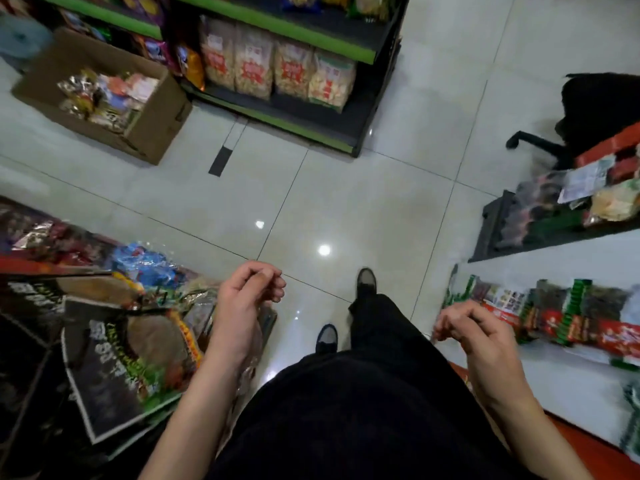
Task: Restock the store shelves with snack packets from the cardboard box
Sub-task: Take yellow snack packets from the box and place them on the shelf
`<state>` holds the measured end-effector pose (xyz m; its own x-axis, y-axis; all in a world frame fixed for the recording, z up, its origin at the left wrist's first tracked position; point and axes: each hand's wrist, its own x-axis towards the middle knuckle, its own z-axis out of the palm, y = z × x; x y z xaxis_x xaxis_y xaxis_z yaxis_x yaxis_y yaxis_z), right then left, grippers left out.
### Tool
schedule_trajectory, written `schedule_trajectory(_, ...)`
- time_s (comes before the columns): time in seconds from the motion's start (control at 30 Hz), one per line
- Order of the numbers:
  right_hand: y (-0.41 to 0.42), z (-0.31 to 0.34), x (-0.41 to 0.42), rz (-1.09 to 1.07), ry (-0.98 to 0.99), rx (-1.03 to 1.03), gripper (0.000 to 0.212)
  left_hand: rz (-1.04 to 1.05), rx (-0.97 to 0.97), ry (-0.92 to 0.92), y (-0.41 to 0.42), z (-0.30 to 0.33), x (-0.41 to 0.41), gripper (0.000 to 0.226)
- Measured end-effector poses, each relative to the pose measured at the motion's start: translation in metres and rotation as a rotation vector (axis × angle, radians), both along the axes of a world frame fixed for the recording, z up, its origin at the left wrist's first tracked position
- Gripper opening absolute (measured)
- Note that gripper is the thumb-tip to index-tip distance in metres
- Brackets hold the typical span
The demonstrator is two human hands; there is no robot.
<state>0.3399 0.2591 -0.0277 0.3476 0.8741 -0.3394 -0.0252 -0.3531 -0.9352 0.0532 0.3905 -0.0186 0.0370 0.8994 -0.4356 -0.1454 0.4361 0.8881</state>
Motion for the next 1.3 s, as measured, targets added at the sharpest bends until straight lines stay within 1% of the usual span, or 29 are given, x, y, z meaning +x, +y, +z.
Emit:
schedule_trajectory(0.07,0.048,-0.005,0.010,0.027,0.018,0.000,0.025,0.054,0.004,0.008,0.032,-0.004,0.002,0.026)
schedule_trajectory(0.13,0.102,-0.008,0.018,0.098,0.010,0.005,0.024,0.115,0.016,0.015,0.062,-0.006,0.006,0.032)
schedule_trajectory(0.23,0.195,-0.009,0.028,0.239,0.029,0.021,0.020,0.231,0.026,0.020,0.105,-0.004,0.012,0.028)
schedule_trajectory(0.33,0.287,0.003,0.024,0.387,0.058,0.049,0.019,0.341,0.016,0.042,0.137,0.003,0.013,0.023)
schedule_trajectory(0.5,0.411,0.020,-0.012,0.661,0.084,0.076,0.019,0.553,0.017,0.094,0.169,0.008,0.005,0.009)
schedule_trajectory(0.63,0.492,0.020,-0.065,0.875,0.085,0.069,0.017,0.774,-0.018,0.100,0.198,0.002,-0.015,0.013)
schedule_trajectory(0.83,0.587,0.008,-0.165,1.061,0.091,0.022,0.018,0.929,-0.025,0.095,0.258,-0.021,-0.080,0.015)
schedule_trajectory(0.93,0.634,0.009,-0.214,1.087,0.087,0.001,0.017,0.968,-0.024,0.078,0.304,-0.020,-0.132,0.013)
schedule_trajectory(1.0,0.666,0.013,-0.247,1.090,0.076,0.020,0.017,0.978,0.017,0.088,0.342,-0.010,-0.170,0.012)
schedule_trajectory(1.13,0.725,0.016,-0.299,1.128,0.031,0.021,0.012,0.965,0.033,0.093,0.409,0.002,-0.235,0.007)
schedule_trajectory(1.23,0.771,0.017,-0.340,1.172,0.011,0.026,0.013,0.961,0.027,0.109,0.453,0.003,-0.277,0.018)
schedule_trajectory(1.3,0.804,0.012,-0.373,1.183,0.036,0.011,0.017,0.984,0.006,0.104,0.484,0.000,-0.304,0.019)
